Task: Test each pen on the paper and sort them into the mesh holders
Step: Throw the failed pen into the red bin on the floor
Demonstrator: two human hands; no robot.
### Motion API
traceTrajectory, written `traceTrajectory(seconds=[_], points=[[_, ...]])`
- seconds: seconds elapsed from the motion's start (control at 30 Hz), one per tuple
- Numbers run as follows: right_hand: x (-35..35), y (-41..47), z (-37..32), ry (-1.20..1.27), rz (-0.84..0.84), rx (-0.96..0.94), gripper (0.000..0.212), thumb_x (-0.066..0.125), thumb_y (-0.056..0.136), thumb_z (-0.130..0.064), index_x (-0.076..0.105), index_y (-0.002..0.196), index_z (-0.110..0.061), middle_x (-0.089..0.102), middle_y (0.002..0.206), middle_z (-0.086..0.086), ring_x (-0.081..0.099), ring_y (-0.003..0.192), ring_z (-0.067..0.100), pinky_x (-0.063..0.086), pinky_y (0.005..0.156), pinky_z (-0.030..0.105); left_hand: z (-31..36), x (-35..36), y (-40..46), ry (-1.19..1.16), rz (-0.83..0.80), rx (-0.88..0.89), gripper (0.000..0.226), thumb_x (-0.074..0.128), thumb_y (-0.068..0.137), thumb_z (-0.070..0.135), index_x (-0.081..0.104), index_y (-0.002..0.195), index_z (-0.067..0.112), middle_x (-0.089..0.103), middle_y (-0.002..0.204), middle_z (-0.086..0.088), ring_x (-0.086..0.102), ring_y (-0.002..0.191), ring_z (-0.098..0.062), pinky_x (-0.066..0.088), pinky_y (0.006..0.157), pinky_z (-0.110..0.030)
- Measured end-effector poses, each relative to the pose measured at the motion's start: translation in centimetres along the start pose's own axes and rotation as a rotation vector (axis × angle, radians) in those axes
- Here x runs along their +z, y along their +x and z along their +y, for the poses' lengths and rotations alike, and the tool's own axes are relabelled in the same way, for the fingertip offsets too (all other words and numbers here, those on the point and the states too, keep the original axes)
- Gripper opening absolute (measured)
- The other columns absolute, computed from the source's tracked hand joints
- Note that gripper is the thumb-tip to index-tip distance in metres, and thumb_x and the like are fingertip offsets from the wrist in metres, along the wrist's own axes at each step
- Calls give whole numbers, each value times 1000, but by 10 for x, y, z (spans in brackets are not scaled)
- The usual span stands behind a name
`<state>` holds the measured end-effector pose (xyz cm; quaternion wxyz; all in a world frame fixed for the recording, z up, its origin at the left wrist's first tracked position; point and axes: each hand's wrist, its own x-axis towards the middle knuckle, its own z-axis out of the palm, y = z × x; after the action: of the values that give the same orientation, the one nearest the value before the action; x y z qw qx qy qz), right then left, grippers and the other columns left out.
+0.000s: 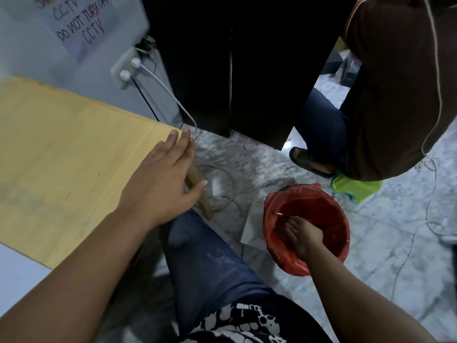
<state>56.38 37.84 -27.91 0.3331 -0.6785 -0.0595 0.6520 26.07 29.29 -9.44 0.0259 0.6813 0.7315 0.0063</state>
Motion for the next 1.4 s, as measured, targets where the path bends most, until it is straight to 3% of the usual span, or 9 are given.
traceTrajectory(seconds=[0.13,0.27,0.37,0.5,0.63,0.73,0.87,1.13,1.4], points=[[6,0,-1,-78,-99,-36,46,43,101,-7,39,144,8,48,140,35,51,128,46,49,100,42,-1,1,0,5,6,-1,86,19,92,67,13,155,9,-2,165,-5,-3,152,-20,8,123,-39],[25,-15,-7,-298,-87,-293,30,61,94,-9,61,124,-7,73,92,16,71,76,26,56,65,35,-3,1,1,-40,16,-12,85,19,92,68,9,156,12,-7,164,0,-9,151,-14,2,122,-34],[52,-36,-22,-478,-210,-510,25,65,94,-19,65,118,-13,75,97,5,73,82,13,58,67,24,-3,-3,1,-159,29,-27,83,26,92,64,9,155,14,-7,163,5,-13,148,-7,-5,120,-28],[101,-84,-44,-622,-383,-822,19,64,94,-24,66,113,-22,72,103,-3,69,93,11,59,79,32,-7,-11,-7,-312,84,-73,74,43,96,53,20,155,14,7,164,6,-7,147,-2,-3,115,-16],[148,-139,-57,-685,-507,-1106,14,65,92,-25,66,103,-34,68,90,-24,64,83,-5,48,63,6,-23,-28,-24,-324,184,-163,66,51,97,46,33,151,12,25,161,4,3,143,1,-9,104,0],[175,-180,-54,-739,-649,-1235,28,64,91,-18,61,101,-44,64,95,-31,62,84,-9,46,62,2,-44,-43,-49,-340,250,-277,65,45,98,52,32,152,20,25,160,11,7,146,2,0,112,-9],[207,-224,-29,-822,-843,-1324,33,63,89,-23,56,96,-55,60,101,-36,60,89,-8,45,65,2,-68,-59,-100,-291,328,-405,63,40,98,53,30,153,23,26,160,11,12,147,-2,8,113,-15],[259,-295,64,-958,-1268,-1306,38,65,89,-3,62,93,-41,71,95,-14,63,80,5,45,63,8,-98,-64,-232,-296,443,-761,56,48,98,45,41,149,22,38,154,10,26,143,-7,18,109,-15],[269,-366,179,-1183,-1587,-1248,24,66,88,-14,68,91,-37,68,92,-25,65,83,3,49,67,11,-131,-43,-373,-226,437,-1055,46,49,98,26,48,144,24,46,149,8,34,138,-11,29,108,-23]])
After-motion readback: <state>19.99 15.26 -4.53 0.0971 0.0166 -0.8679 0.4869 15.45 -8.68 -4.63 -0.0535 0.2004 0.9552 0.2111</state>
